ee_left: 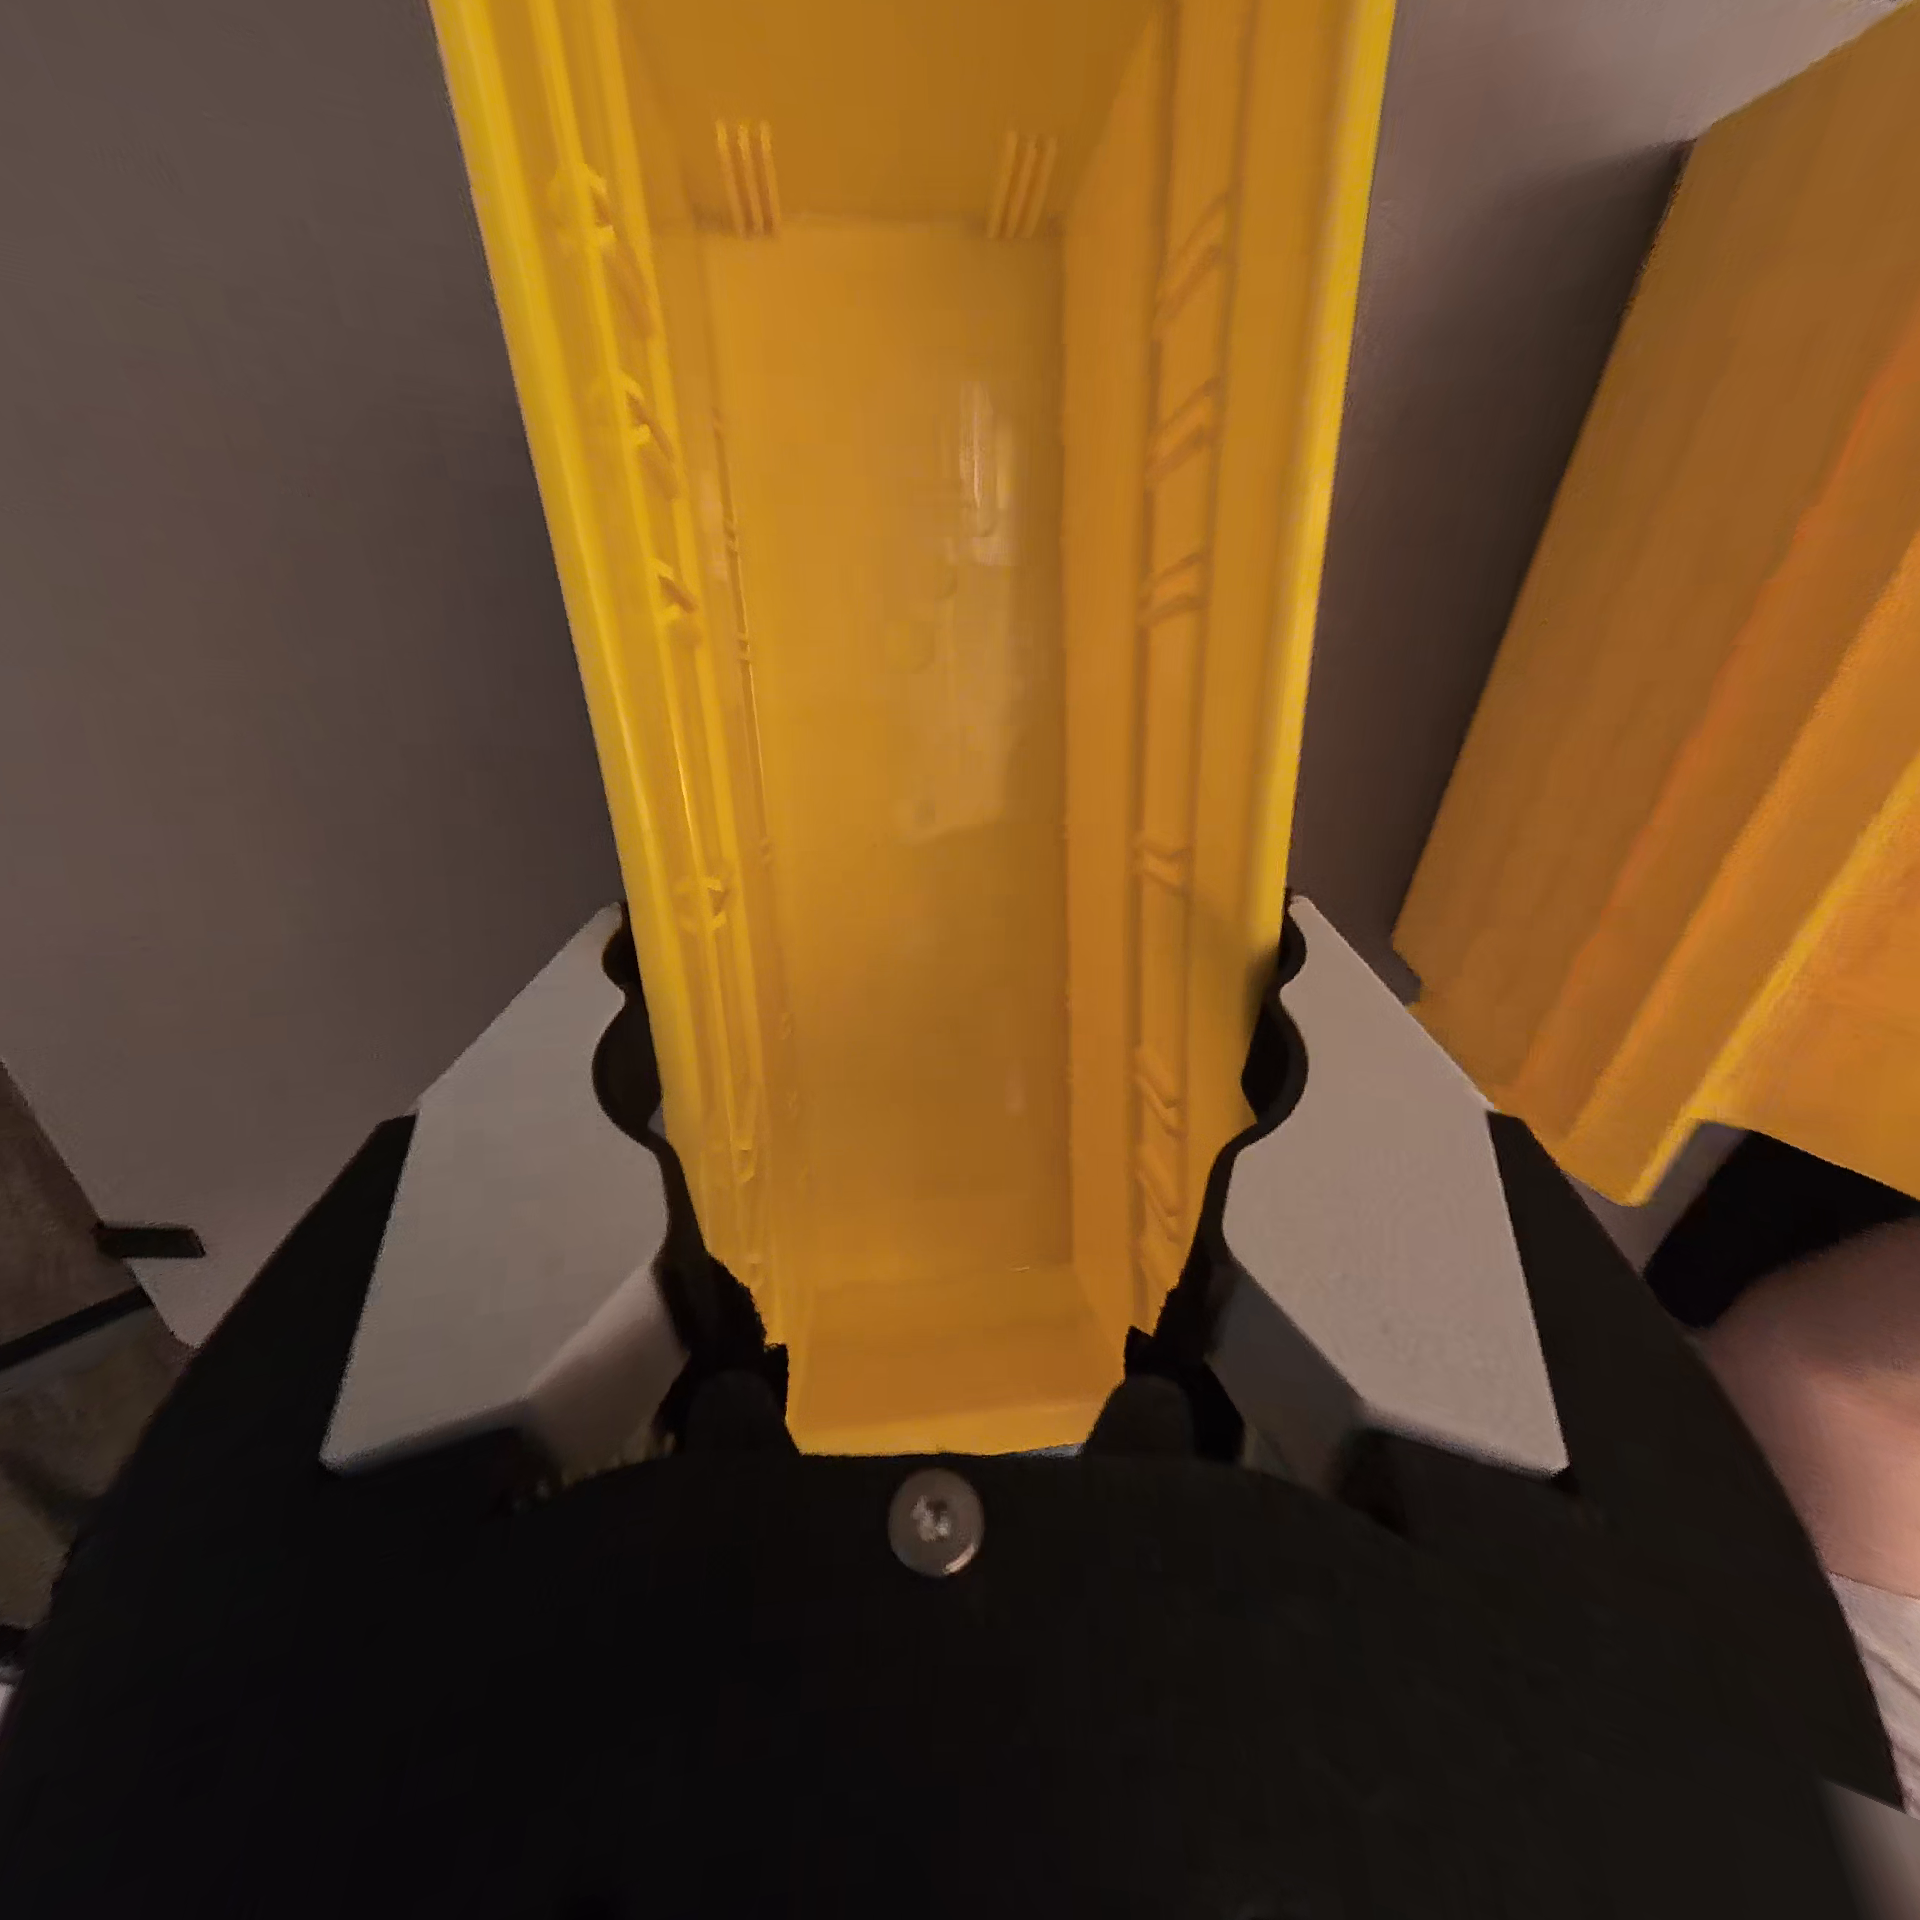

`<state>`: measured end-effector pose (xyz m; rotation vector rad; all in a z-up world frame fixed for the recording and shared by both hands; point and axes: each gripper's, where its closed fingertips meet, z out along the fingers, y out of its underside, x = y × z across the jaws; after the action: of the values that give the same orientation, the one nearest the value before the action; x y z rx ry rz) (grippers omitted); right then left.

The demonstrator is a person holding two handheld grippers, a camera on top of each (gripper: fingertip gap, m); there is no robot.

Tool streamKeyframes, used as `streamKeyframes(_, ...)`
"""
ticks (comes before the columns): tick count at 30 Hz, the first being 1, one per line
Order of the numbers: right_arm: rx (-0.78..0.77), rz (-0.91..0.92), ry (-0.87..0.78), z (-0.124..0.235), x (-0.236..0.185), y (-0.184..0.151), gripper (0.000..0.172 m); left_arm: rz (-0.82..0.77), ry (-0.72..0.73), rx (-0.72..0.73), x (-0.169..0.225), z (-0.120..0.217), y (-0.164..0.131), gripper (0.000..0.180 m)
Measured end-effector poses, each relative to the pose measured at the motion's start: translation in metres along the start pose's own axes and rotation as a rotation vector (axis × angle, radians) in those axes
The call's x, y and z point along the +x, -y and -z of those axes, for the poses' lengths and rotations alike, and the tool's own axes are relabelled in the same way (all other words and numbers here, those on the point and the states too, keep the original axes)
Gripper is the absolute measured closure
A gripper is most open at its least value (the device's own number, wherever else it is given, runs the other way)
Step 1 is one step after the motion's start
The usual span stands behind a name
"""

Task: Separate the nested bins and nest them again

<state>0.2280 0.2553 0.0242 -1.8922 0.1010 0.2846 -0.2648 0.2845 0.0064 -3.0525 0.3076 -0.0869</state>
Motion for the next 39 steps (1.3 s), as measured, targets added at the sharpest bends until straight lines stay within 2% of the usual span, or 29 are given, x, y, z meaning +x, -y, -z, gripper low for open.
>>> streamKeyframes(5,-0.012,-0.020,0.008,-0.001,0.002,-0.003,0.059,-0.052,-0.042,0.055,0.063,0.043,0.008,0.065)
streamKeyframes(10,-0.013,-0.036,0.022,-0.001,0.003,-0.004,0.059,-0.071,-0.189,0.117,0.152,0.076,0.013,0.064)
streamKeyframes(14,-0.008,-0.050,0.045,0.002,-0.001,-0.003,0.059,-0.092,-0.279,0.133,0.218,0.076,0.014,0.063)
streamKeyframes(18,0.010,-0.066,0.081,0.006,-0.008,0.001,0.059,-0.067,-0.302,0.131,0.255,0.053,0.016,0.064)
streamKeyframes(22,0.018,-0.068,0.114,0.008,-0.017,0.004,0.059,-0.012,-0.282,0.137,0.263,0.029,0.020,0.064)
streamKeyframes(26,0.034,-0.088,0.142,0.010,-0.022,0.008,0.059,0.035,-0.221,0.165,0.252,0.014,0.023,0.064)
streamKeyframes(32,0.033,-0.093,0.155,0.011,-0.024,0.008,0.059,-0.009,-0.170,0.176,0.250,0.001,0.023,0.063)
streamKeyframes(39,0.017,-0.102,0.145,0.008,-0.020,0.004,0.059,-0.090,-0.084,0.161,0.251,-0.032,0.020,0.060)
